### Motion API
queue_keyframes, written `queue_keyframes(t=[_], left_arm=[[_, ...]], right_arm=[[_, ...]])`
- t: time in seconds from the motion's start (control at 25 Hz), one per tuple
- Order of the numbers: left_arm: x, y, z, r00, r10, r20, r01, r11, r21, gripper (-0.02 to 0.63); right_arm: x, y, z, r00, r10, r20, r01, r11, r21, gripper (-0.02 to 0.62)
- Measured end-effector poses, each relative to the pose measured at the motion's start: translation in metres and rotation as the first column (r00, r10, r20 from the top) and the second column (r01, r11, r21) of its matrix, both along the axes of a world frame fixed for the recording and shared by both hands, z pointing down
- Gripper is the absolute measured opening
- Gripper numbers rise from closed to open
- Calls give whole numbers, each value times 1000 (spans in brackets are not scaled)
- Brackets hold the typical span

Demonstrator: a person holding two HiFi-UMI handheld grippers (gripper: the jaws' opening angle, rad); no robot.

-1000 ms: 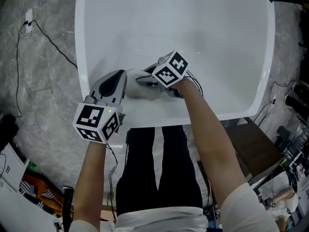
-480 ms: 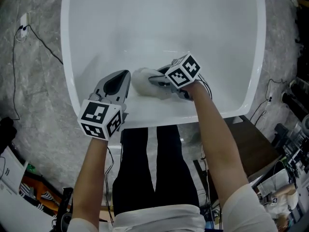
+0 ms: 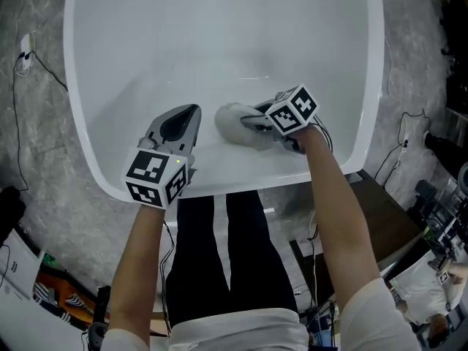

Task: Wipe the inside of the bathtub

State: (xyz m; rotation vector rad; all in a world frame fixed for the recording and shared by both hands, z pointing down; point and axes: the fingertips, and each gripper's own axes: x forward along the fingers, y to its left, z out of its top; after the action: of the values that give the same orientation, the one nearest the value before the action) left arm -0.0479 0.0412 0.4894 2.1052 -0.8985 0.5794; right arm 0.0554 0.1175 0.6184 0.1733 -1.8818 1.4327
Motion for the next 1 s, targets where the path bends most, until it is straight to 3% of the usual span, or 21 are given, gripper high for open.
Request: queue_keyframes(t=[0.56, 0.84, 1.0], left_arm=[[56, -1, 6, 999, 43, -6, -43, 999, -6, 9], [80, 0, 7, 997, 72, -16, -72, 997, -10, 9], [90, 2, 14, 995, 100, -14, -101, 995, -27, 9]], right_arm=[[90, -1, 13, 985, 24, -172, -23, 1000, 4, 91], [128, -2, 22, 938, 10, -346, -8, 1000, 9, 91], [150, -4, 27, 901, 64, -430, -66, 998, 9, 91]])
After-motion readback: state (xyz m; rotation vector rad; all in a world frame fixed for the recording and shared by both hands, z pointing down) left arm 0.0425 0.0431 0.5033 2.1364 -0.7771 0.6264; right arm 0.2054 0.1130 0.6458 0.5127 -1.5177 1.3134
